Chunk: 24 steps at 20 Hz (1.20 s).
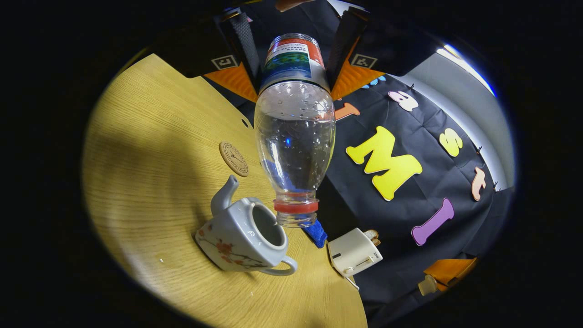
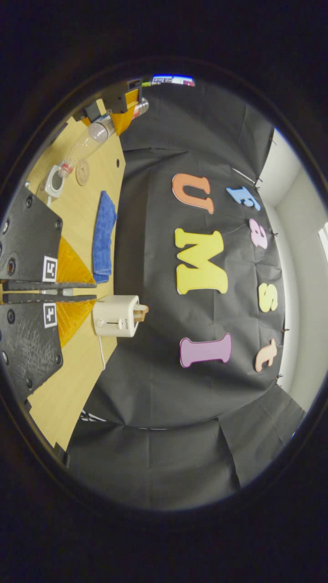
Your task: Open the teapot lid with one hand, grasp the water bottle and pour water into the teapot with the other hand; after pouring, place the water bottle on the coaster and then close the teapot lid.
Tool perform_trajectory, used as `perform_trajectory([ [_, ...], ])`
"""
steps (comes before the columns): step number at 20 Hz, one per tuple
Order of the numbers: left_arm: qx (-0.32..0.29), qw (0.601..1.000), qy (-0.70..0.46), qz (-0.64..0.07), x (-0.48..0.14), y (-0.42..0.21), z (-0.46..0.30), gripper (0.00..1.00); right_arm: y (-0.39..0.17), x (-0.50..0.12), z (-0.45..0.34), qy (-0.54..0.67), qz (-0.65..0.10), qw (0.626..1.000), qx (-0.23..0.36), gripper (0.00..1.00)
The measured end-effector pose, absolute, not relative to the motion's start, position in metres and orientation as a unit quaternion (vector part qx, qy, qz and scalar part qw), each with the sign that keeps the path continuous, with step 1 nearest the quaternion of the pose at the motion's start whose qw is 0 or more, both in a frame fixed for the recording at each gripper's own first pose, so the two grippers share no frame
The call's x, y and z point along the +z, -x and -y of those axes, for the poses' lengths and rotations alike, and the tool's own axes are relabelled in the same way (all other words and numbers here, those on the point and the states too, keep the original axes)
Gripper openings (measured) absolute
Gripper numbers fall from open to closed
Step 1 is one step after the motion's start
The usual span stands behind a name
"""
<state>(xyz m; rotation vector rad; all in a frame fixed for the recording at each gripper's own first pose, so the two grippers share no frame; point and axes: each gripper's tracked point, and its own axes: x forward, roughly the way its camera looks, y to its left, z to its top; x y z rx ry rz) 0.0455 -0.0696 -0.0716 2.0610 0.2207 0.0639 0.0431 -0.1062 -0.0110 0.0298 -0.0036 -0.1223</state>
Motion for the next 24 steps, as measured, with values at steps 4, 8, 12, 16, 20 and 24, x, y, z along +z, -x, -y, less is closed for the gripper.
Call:
perform_trajectory([
  [4,0.029,0.515,-0.851,-0.097,-0.076,-0.044,0.066,0.75,-0.044,-0.011,0.110,-0.015,0.000,0.998,-0.066,0.02],
  [8,0.033,0.522,-0.846,-0.098,-0.078,-0.043,0.063,0.75,-0.043,-0.011,0.110,-0.012,0.002,0.998,-0.066,0.02],
  [12,0.020,0.559,-0.825,-0.082,-0.089,-0.047,0.064,0.74,-0.044,-0.011,0.113,-0.010,0.002,0.998,-0.069,0.02],
  [16,0.025,0.602,-0.796,-0.063,-0.092,-0.046,0.058,0.73,-0.046,-0.016,0.118,-0.016,-0.005,0.997,-0.074,0.02],
  [20,0.035,0.702,-0.709,-0.058,-0.095,-0.047,0.041,0.74,-0.049,-0.021,0.125,-0.023,-0.012,0.996,-0.081,0.02],
  [24,0.055,0.789,-0.608,-0.060,-0.090,-0.052,0.024,0.74,-0.052,-0.026,0.126,-0.026,-0.020,0.996,-0.084,0.02],
])
